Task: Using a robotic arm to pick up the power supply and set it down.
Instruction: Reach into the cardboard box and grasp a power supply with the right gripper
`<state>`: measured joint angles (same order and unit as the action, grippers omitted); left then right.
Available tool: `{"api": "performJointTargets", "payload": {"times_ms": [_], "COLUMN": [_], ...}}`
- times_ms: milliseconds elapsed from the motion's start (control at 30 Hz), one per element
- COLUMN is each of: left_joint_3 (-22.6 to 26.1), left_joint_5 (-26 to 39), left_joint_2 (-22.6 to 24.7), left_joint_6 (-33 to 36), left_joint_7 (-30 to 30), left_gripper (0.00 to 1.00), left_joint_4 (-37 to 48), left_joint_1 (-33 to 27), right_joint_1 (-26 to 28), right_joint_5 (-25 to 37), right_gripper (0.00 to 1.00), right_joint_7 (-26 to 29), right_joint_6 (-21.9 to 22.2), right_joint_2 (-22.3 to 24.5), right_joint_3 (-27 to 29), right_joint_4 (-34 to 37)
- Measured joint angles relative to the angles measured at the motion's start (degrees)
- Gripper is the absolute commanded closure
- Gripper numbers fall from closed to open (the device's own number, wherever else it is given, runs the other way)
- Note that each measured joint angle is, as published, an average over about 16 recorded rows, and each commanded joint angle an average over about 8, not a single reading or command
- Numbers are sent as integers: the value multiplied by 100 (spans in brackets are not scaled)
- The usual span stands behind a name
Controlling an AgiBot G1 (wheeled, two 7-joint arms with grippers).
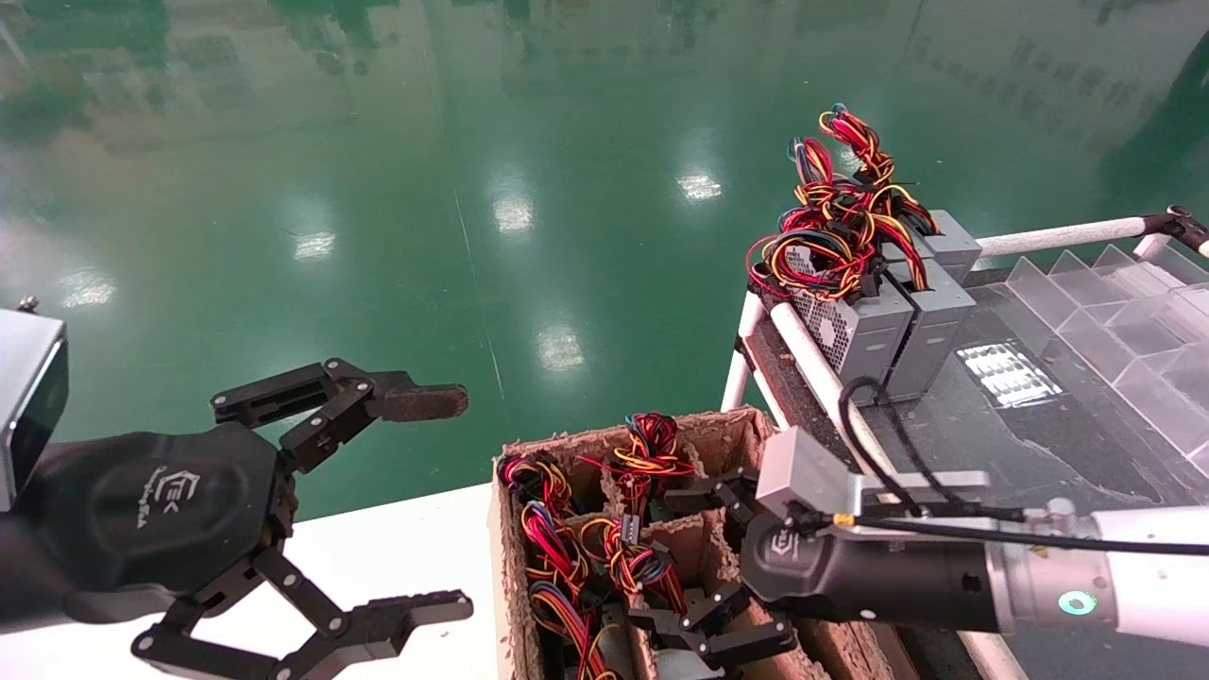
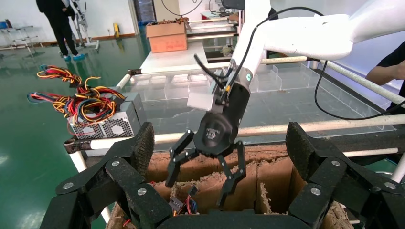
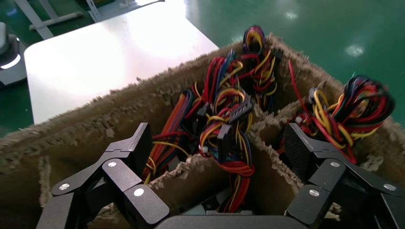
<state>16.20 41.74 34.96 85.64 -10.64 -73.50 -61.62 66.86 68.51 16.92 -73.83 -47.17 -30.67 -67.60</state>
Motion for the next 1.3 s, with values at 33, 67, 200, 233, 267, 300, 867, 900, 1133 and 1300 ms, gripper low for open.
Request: {"api": "performJointTargets", "payload": {"times_ms": [33,67,200,233,267,300,867,900,1133,1300], "left_joint_3": [0,1,3,3,3,4,11,11,14,16], "left_joint_5": [0,-1,-2,-2,-2,-3,-7,-8,-10,-11], "left_joint_2": [0,0,-1,-1,-1,-2,-4,-5,-6,-7], "left_joint_6": [0,0,-1,-1,-1,-2,-5,-5,-6,-7], "left_joint_7": [0,0,1,1,2,2,5,6,7,8], "left_gripper": [0,0,0,0,0,0,0,0,0,0], "left_joint_4": [0,0,0,0,0,0,0,0,0,0], "left_joint_1": [0,0,-1,-1,-1,-1,-2,-2,-3,-3], "right_joint_1": [-11,-21,-61,-70,-79,-88,-182,-182,-165,-145], "right_joint_5": [35,65,173,197,219,241,416,416,389,324], "right_gripper": [100,100,100,100,100,100,100,100,100,100], "right_joint_7": [-19,-36,-105,-123,-140,-157,-256,-254,-249,-271], "right_joint_6": [31,60,172,200,227,254,453,450,411,379], "right_joint_2": [-24,-46,-124,-141,-158,-174,-304,-306,-325,-320], "right_joint_3": [-13,-25,-62,-70,-76,-82,-148,-150,-154,-122], "right_joint_4": [8,15,37,41,44,46,13,18,108,183]}}
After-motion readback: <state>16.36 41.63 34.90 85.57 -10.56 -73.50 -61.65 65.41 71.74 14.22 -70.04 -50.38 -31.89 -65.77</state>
